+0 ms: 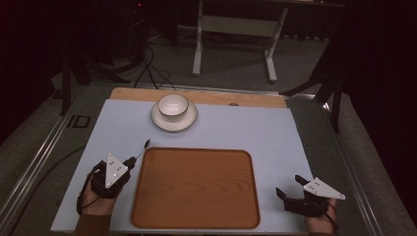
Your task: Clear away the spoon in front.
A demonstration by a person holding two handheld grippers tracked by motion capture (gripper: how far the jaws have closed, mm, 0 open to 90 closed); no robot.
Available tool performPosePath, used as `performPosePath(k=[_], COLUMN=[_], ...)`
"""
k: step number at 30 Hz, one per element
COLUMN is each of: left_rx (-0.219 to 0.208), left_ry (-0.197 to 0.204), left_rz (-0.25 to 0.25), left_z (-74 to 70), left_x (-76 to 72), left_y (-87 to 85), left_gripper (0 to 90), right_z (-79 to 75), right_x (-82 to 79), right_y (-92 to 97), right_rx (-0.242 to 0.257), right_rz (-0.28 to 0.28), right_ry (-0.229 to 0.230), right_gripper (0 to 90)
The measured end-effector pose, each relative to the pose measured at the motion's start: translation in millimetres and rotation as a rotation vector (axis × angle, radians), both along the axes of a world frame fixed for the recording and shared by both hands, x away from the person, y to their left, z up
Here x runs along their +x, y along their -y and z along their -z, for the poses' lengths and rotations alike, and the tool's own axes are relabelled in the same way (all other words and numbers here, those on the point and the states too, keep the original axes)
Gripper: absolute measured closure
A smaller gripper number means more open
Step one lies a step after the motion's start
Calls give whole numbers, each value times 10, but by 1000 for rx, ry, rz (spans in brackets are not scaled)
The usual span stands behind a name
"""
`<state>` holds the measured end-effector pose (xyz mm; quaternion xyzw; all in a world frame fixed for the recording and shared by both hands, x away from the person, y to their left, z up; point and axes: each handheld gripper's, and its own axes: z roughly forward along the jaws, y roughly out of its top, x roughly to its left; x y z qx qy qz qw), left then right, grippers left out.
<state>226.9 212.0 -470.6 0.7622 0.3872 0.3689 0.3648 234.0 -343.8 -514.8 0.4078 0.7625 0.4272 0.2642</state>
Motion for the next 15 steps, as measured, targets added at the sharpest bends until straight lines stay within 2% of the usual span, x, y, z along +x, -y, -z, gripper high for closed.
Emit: performPosePath(k=[9, 13, 15], left_rx=[-4, 0, 16], left_ry=[-27, -24, -18], left_rz=[7, 12, 43], left_z=[80, 87, 94], left_x=[-44, -73, -128], left_y=[-13, 1, 55], left_gripper=[883, 883, 882], right_z=[0, 1, 1], right_x=[1, 2, 2], right_y=[1, 0, 1], right_rx=[0, -1, -1], right_rz=[0, -1, -1], right_ry=[-1, -1, -1], right_gripper=[132, 132, 132])
